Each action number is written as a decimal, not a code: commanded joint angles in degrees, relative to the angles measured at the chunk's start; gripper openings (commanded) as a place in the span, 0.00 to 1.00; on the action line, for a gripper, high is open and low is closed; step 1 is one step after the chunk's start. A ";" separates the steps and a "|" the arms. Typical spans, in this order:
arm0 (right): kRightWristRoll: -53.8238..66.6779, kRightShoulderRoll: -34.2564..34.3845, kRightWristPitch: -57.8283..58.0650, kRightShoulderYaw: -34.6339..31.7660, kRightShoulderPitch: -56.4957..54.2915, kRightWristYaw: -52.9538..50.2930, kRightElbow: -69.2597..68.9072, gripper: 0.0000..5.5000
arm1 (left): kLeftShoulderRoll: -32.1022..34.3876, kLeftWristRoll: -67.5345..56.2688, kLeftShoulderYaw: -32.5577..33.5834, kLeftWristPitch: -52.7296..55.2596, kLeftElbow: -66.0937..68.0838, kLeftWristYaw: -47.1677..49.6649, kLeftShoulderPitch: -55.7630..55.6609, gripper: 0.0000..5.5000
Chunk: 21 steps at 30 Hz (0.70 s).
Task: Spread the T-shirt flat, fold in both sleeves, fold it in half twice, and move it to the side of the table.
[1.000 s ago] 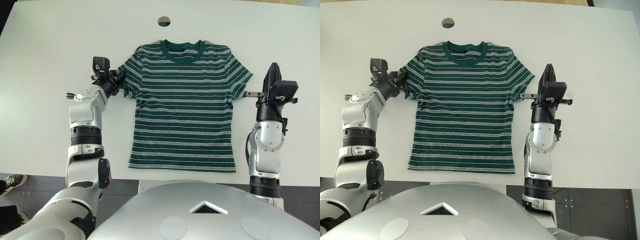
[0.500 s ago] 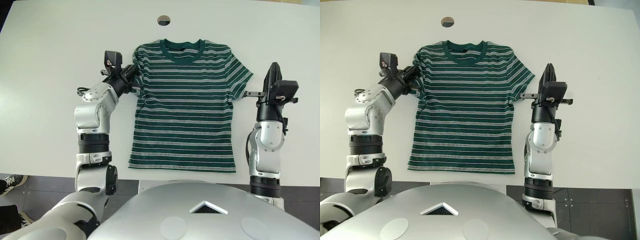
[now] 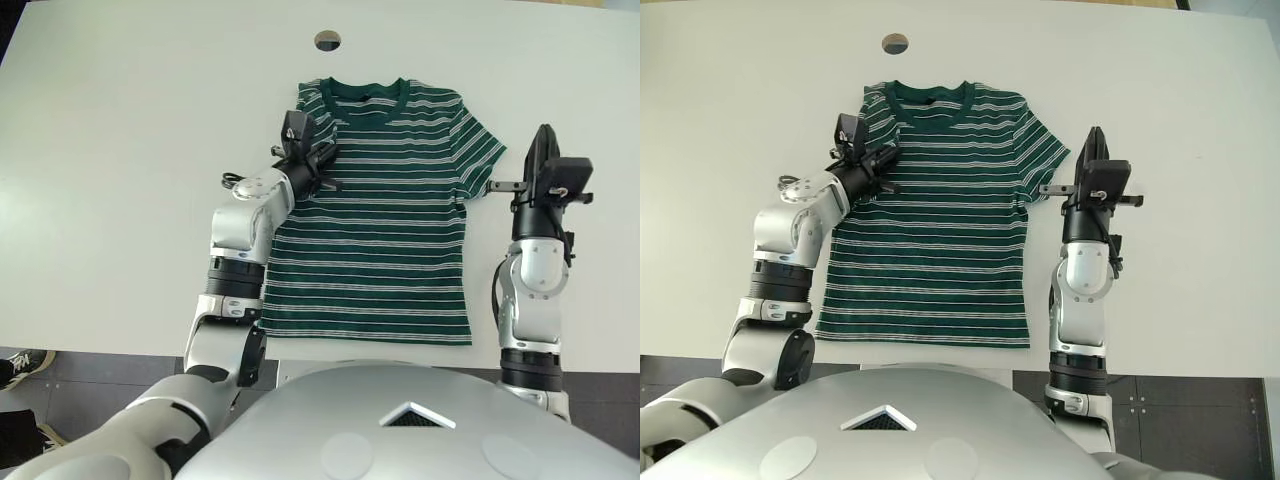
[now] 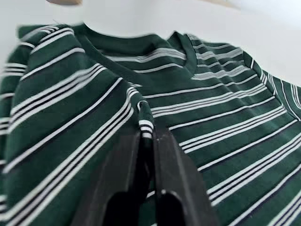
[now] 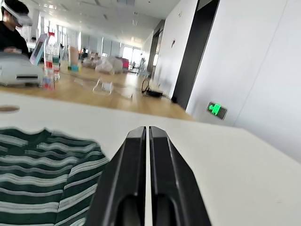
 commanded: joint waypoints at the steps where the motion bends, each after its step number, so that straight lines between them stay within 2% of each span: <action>1: 4.09 -2.60 9.23 -2.36 -4.75 3.49 2.25 0.14 | -1.04 1.21 -0.71 -1.70 2.39 0.30 -1.40 0.20; 5: 9.70 -6.78 19.66 -6.20 -12.17 8.13 8.81 0.28 | -1.57 1.54 -0.81 -3.00 1.21 0.33 -0.59 0.32; 11: 12.19 -9.70 26.98 -5.55 -17.67 13.58 16.91 0.47 | -1.86 -1.08 1.09 -2.93 -9.12 0.37 1.45 0.32; 16: 14.83 -10.08 32.31 -5.29 -19.24 17.84 19.97 0.47 | -1.90 -3.66 2.84 -1.23 -17.77 1.53 2.75 0.32; 21: 14.94 -11.00 34.74 -3.58 -19.82 20.84 22.08 0.47 | -2.05 -3.87 3.95 -1.62 -17.57 3.16 2.61 0.32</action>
